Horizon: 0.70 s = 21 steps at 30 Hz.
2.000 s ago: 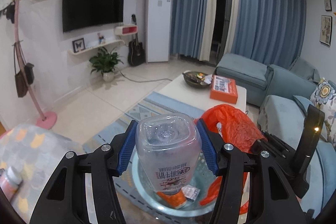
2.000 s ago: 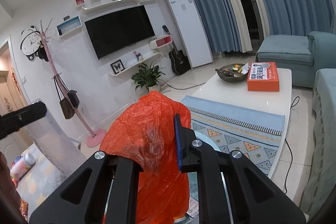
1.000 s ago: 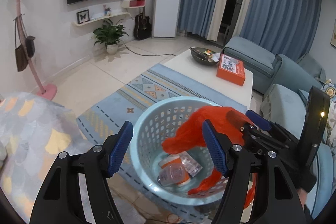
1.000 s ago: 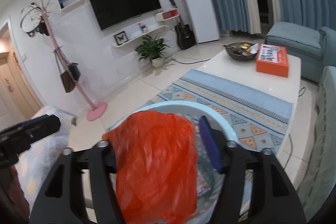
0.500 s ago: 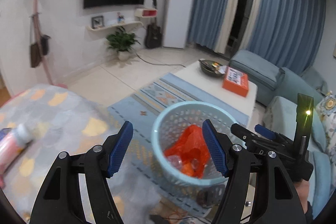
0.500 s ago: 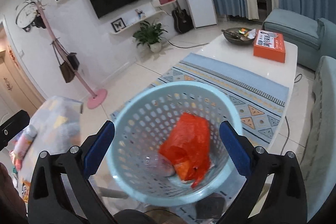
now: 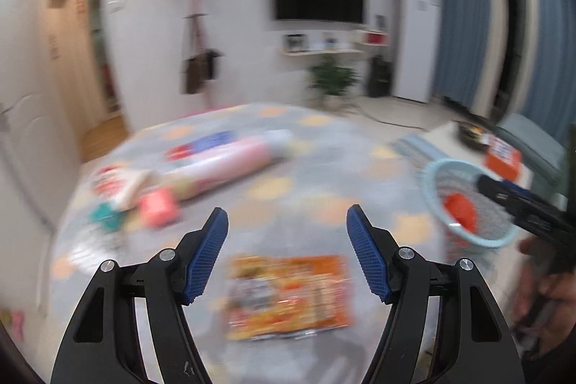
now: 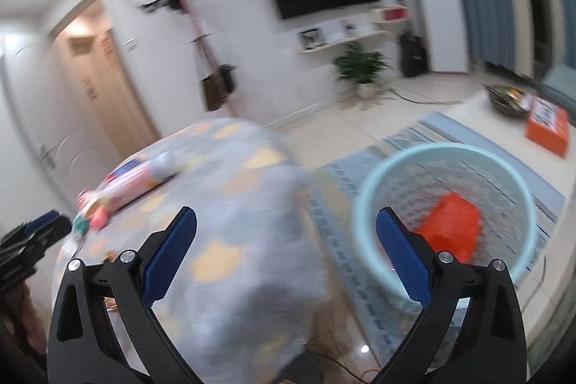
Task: Collect trash
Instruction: 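Move both tools back over the table toward the remaining trash, then grasp the white heart-print cloth with the left tool while the right grasps the orange snack bag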
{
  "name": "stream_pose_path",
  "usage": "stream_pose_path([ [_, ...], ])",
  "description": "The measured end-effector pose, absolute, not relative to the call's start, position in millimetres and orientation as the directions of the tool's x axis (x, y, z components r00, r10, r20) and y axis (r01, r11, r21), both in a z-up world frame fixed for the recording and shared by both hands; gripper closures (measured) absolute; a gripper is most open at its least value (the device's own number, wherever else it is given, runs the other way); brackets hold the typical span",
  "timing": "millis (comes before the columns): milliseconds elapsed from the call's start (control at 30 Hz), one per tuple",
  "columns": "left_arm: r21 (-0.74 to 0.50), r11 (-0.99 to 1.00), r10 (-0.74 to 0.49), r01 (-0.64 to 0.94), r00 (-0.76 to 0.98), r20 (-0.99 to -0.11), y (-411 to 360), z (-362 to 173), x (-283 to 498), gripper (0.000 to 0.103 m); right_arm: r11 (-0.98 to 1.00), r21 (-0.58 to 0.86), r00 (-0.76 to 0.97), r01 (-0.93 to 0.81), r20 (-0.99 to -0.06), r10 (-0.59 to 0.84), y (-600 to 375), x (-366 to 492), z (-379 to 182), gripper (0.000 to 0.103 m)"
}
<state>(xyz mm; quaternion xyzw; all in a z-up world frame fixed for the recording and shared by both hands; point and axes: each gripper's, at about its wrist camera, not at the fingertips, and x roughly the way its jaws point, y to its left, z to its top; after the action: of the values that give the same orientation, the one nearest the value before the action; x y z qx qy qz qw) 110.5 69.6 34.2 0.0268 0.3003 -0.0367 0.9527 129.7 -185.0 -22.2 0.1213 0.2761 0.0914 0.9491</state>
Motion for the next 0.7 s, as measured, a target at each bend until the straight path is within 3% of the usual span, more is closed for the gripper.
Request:
stream_pose_path([
  [300, 0.034, 0.983, 0.159, -0.178, 0.757, -0.633, 203, 21, 112, 0.036, 0.918, 0.269, 0.766, -0.291, -0.509, 0.392, -93, 124, -19, 0.007],
  [467, -0.03, 0.954, 0.194, -0.297, 0.694, -0.694, 267, -5, 120, 0.036, 0.903, 0.24, 0.732, -0.356, -0.529, 0.429, -60, 118, -21, 0.007],
  [700, -0.057, 0.951, 0.16, -0.305, 0.639, -0.753, 294, -33, 139, 0.036, 0.894, 0.257, 0.71, -0.368, -0.543, 0.449, -44, 116, -29, 0.007],
])
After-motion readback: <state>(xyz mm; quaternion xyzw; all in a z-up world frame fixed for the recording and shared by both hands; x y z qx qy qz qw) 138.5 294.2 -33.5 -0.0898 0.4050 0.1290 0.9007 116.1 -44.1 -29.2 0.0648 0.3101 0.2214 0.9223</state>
